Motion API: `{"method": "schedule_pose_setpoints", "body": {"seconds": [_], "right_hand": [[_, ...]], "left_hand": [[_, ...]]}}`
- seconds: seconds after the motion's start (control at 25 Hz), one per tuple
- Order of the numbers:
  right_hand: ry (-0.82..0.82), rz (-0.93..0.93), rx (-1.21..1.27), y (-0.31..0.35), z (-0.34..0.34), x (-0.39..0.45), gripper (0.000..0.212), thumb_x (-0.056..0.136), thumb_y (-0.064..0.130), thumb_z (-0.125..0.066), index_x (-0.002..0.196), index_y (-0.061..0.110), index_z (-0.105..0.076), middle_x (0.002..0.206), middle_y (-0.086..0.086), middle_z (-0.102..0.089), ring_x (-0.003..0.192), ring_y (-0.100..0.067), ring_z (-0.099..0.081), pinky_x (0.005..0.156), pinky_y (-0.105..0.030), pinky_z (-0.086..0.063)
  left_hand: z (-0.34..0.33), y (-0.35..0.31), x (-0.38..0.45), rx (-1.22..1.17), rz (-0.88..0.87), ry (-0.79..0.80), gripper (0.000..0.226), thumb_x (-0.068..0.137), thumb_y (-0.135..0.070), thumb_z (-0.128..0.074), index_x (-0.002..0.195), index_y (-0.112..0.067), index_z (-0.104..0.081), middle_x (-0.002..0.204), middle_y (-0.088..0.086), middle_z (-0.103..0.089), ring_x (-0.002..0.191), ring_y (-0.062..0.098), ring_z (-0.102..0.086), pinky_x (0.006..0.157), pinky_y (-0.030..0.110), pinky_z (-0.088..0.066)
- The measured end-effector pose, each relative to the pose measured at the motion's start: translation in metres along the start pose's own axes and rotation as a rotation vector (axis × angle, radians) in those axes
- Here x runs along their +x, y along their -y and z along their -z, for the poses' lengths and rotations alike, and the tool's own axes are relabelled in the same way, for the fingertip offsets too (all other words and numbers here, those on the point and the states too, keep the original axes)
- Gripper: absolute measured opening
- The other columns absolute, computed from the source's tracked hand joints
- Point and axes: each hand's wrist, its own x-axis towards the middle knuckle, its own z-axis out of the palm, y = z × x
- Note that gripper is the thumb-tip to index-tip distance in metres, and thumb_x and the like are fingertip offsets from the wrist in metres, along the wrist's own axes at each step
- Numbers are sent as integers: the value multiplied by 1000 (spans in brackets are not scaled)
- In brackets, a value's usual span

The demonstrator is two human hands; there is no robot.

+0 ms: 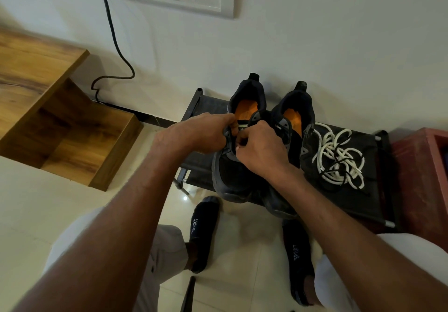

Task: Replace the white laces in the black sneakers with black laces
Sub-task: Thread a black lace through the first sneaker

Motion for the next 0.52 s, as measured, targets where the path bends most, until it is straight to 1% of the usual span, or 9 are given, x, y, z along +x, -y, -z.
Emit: {"method": "schedule_pose_setpoints", "body": {"seconds": [0.04,0.12,0.2,0.24,0.32,0.4,0.44,0.52], "right_hand": [[14,0,11,0,1,0,5,94,25,-72,95,27,-76,119,3,-48,88,-18,-54,75,-31,-44],[62,15,53,-5,6,4,9,93,24,-74,97,31,-79,118,4,-58,96,-18,-59,79,-32,-49],[117,17,98,-7,12,6,14,93,22,-75,101,31,-81,110,8,-66,101,-18,-63,82,-30,-50],[121,17,93,-6,13,5,14,94,22,-74,103,30,-81,111,7,-66,101,-18,-63,82,-30,-50],[73,35,16,-3,10,2,13,95,25,-73,105,28,-79,126,-2,-56,96,-21,-58,83,-32,-49],[33,36,-31,2,6,-2,15,96,26,-71,110,26,-77,133,-6,-47,91,-20,-53,81,-31,-47],[28,28,-37,3,4,-4,18,97,27,-71,114,27,-76,134,-6,-46,92,-21,-55,81,-31,-47],[10,34,-78,4,4,-8,23,99,31,-69,121,28,-74,134,-6,-46,97,-24,-58,81,-32,-49]], "left_hand": [[0,1,-1,-2,3,2,40,96,-4,-52,123,-33,-49,106,6,-70,99,27,-67,85,45,-55],[1,1,-3,-1,6,8,41,95,-2,-49,118,-37,-48,104,4,-71,100,26,-67,92,49,-55],[1,0,-3,-12,8,13,42,96,-2,-48,116,-39,-48,104,4,-71,100,26,-68,93,50,-55],[0,0,-3,-15,8,13,43,96,-2,-49,118,-39,-48,104,4,-71,100,27,-68,93,50,-55],[-1,1,-2,-23,7,12,47,96,-2,-51,124,-39,-44,103,8,-72,99,30,-70,92,52,-56],[-1,5,-1,-50,6,6,54,96,-2,-55,126,-41,-36,103,14,-73,99,35,-72,89,56,-58],[-2,7,-1,-69,12,-1,55,95,-2,-57,128,-39,-31,102,16,-72,98,36,-72,88,57,-58],[-1,9,-1,-106,40,-17,53,95,-2,-59,132,-26,-28,102,11,-66,95,35,-72,86,56,-60]]}}
